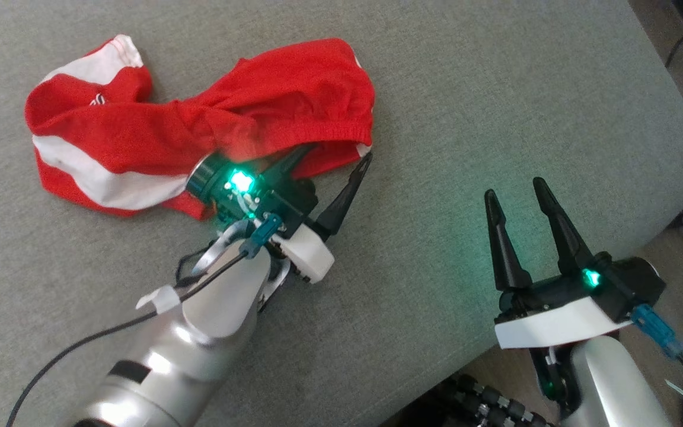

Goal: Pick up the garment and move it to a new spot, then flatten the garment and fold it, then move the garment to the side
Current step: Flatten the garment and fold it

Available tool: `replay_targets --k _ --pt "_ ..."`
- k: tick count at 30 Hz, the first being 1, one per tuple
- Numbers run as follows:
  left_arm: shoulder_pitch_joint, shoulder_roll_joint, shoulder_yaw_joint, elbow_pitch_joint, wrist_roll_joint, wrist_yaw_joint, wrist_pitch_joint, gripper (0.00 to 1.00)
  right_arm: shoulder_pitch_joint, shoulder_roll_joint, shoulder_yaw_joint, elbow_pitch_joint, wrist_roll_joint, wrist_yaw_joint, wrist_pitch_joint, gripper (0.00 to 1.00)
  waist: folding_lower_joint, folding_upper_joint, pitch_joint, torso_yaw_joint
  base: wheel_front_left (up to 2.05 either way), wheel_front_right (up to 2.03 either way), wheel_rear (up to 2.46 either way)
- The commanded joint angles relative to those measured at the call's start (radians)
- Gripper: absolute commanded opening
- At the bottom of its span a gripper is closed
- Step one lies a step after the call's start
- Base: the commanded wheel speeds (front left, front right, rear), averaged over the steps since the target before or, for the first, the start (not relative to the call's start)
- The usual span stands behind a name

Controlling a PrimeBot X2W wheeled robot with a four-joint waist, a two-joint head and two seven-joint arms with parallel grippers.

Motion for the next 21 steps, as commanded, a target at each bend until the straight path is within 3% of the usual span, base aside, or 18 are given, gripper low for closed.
replay_targets --k 1,8,9,10,15,21 --pt "-0.023 0.004 0.0 0.002 -0.014 0.008 -0.001 1.0 -0.012 -0.005 0.02 -0.033 0.012 -0.001 -0.006 1.0 -0.0001 0.0 0.009 -0.005 0.0 0.0 0.0" --pt "-0.069 0.004 -0.082 -0.003 -0.047 0.04 -0.001 0.97 -0.021 -0.005 0.017 -0.028 0.018 -0.001 -0.006 1.0 -0.0001 0.0 0.019 -0.013 0.0 0.0 0.0" --pt "-0.074 0.004 -0.09 0.002 -0.052 0.043 -0.001 0.39 -0.021 -0.005 0.015 -0.027 0.019 -0.001 -0.006 1.0 -0.0001 0.0 0.018 -0.013 0.0 0.0 0.0" --pt "-0.078 0.004 -0.096 0.005 -0.058 0.048 -0.001 0.0 -0.021 -0.005 0.014 -0.027 0.019 -0.001 -0.006 1.0 -0.0001 0.0 0.017 -0.014 0.0 0.0 0.0" --pt "-0.088 0.004 -0.122 0.011 -0.083 0.053 -0.001 0.0 -0.021 -0.005 0.01 -0.027 0.02 -0.001 -0.006 1.0 -0.0001 0.0 0.004 -0.009 0.0 0.0 0.0" --pt "-0.072 0.004 -0.159 -0.087 -0.154 0.043 -0.001 0.0 -0.011 -0.005 -0.006 -0.021 -0.001 -0.001 -0.006 1.0 -0.0001 0.0 -0.064 0.078 0.0 0.0 0.0"
